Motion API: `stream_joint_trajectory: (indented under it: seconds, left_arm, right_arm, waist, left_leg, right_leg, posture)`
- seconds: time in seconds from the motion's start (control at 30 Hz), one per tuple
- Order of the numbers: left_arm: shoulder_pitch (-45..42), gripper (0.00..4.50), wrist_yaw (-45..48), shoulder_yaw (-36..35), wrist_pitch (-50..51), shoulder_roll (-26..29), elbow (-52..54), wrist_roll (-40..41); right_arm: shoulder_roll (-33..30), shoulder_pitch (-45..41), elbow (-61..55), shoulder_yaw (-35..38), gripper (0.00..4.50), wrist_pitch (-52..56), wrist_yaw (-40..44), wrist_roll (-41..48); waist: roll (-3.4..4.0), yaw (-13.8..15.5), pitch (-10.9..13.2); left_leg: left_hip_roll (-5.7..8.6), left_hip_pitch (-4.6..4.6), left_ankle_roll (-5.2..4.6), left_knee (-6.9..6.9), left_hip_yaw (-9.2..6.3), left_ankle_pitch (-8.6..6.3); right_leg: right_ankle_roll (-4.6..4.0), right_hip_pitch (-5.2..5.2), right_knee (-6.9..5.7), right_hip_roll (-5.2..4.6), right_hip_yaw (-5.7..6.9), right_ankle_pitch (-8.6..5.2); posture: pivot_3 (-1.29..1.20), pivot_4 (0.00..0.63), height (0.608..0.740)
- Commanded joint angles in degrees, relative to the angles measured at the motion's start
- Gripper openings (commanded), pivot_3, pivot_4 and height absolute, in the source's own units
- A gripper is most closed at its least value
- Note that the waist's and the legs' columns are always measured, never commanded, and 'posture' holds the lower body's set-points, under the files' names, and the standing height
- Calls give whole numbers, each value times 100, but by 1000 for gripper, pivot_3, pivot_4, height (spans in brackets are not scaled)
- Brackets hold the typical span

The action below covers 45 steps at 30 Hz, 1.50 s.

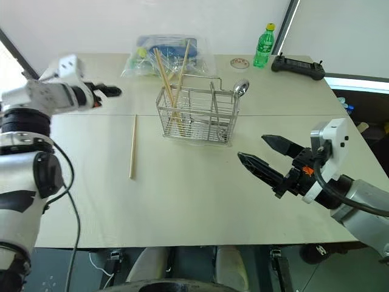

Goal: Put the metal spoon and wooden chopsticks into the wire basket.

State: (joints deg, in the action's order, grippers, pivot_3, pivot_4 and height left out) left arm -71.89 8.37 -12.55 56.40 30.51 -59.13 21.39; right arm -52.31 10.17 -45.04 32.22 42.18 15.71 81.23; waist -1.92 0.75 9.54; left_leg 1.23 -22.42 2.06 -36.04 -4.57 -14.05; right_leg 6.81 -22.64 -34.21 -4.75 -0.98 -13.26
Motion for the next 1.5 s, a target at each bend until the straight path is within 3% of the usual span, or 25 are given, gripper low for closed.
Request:
stream_joint_trajectory:
  seconds: [0.03,0.73,0.83,1.07,1.27,1.5]
  left_arm:
    - [-440,4458,-381,49,182,-114,-72,-304]
    - [-494,4458,12,300,-148,-970,-1001,-1155]
    - [-508,3655,-50,181,-252,-984,-1056,-1139]
    - [-560,38,-227,-34,-275,-923,-1153,-1098]
    - [-676,12,4,-78,-565,-805,-995,-1112]
    - [-1110,12,847,-701,-3150,-490,-38,-557]
  right_arm:
    - [71,-167,-8,-98,4500,-157,-61,-50]
    - [-68,482,-347,427,4500,-182,38,215]
    - [-55,521,-384,437,4500,-186,8,214]
    - [-52,553,-355,467,4500,-206,-19,222]
    - [-66,550,-313,458,4500,-214,5,202]
    - [-148,630,-267,579,4500,-138,95,258]
  waist:
    - [0,-12,0]
    - [10,1,-5]
    - [10,9,-6]
    - [10,9,-5]
    - [9,1,-5]
    - [1,7,0]
  left_leg:
    - [1,-1,0,7,0,0]
    - [0,9,1,-4,9,0]
    - [0,8,1,-3,8,0]
    - [4,5,1,-7,10,0]
    - [3,6,1,-7,9,0]
    - [-2,-2,3,-2,11,-1]
  right_leg:
    - [1,-4,-3,2,1,0]
    - [0,6,-2,-2,-2,0]
    - [0,5,-2,-1,-1,0]
    - [2,8,2,-8,-1,1]
    - [3,7,-1,-6,0,1]
    - [0,-2,3,-10,-2,1]
  posture:
    - [0,150,726]
    - [0,150,726]
    - [0,150,726]
    - [0,150,726]
    - [0,150,726]
    - [0,150,726]
